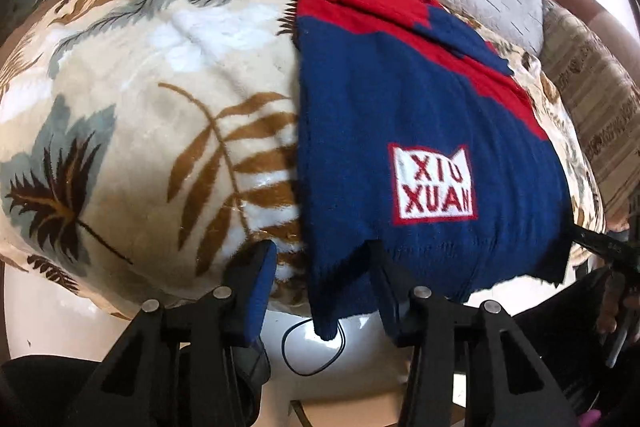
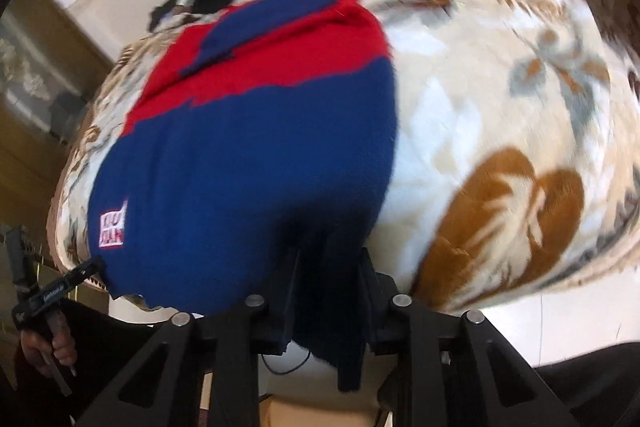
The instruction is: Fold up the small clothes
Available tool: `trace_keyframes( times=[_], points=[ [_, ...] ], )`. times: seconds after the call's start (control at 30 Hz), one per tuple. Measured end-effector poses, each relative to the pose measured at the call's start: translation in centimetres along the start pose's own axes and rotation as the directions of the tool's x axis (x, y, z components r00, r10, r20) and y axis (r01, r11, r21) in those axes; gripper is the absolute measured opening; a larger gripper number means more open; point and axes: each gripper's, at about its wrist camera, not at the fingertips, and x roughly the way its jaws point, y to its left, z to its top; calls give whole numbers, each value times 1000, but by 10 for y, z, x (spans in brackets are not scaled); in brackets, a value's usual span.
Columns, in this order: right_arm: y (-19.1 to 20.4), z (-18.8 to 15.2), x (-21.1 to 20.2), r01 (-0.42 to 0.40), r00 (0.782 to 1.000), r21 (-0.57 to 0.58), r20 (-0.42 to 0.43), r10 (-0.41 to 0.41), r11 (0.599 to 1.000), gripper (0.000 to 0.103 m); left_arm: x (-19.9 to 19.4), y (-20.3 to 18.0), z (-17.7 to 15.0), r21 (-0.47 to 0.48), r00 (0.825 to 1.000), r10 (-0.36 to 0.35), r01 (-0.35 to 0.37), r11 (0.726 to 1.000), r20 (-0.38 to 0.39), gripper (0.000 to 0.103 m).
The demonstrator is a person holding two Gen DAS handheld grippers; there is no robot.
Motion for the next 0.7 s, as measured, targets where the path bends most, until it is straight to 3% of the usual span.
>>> trace_keyframes(
  times=[0.03, 0.07, 0.1, 0.17, 0.2, 0.23, 0.3, 0.33, 0.37, 0.4, 0.43, 0.47, 0.5, 0.67, 0.7],
  points=[
    [-1, 0, 3, -6, 1000, 16, -14, 7, 1000, 31, -1, 0, 0, 12, 1000, -6, 6, 1000, -9, 49],
    [-3, 0, 4, -14, 1000, 21, -20, 14, 1000, 37, 2, -4, -2, 24, 999, -18, 19, 1000, -35, 56],
    [0, -1, 4, -23, 999, 15, -26, 24, 1000, 54, 4, -5, -4, 25, 998, -33, 35, 999, -62, 63],
    [5, -5, 7, -50, 998, 8, -45, 50, 999, 79, 9, -9, -8, 16, 993, -65, 67, 998, -102, 64],
    [9, -7, 9, -50, 997, -8, -52, 50, 999, 79, 11, -10, -9, 15, 992, -69, 71, 997, -104, 64],
    [14, -10, 10, -46, 998, -29, -47, 45, 999, 78, 11, -10, -9, 15, 992, -68, 70, 997, -102, 64],
    [16, -12, 12, -22, 999, -42, -38, 20, 999, 67, 11, -6, -7, -10, 993, -77, 76, 997, -87, 37],
    [16, -11, 13, -14, 999, -42, -39, 12, 999, 62, 12, -3, -6, -29, 993, -79, 77, 997, -89, 32],
    [16, -11, 11, -13, 999, -44, -35, 11, 999, 50, 12, 0, -6, -48, 993, -81, 77, 996, -88, 20],
    [16, -11, 7, -22, 999, -53, -33, 21, 998, 31, 10, 3, -6, -60, 992, -92, 88, 994, -86, 11],
    [15, -10, 3, -35, 999, -61, -34, 33, 998, 26, 9, 3, -7, -62, 991, -103, 98, 993, -85, 10],
    [16, -10, -1, -40, 999, -70, -32, 38, 997, 14, 6, 0, -7, -44, 992, -100, 97, 994, -82, 9],
    [19, -11, -6, -35, 999, -87, -24, 33, 996, 11, 3, -4, -7, -18, 993, -93, 91, 996, -79, 8],
    [5, -3, -6, -126, 991, -34, -43, 124, 991, 11, 3, -9, -4, 4, 990, -112, 113, 994, -90, 10],
    [0, -2, -2, -127, 990, -7, -65, 126, 992, 15, 7, -7, -4, -6, 989, -101, 101, 995, -110, 23]
  ],
)
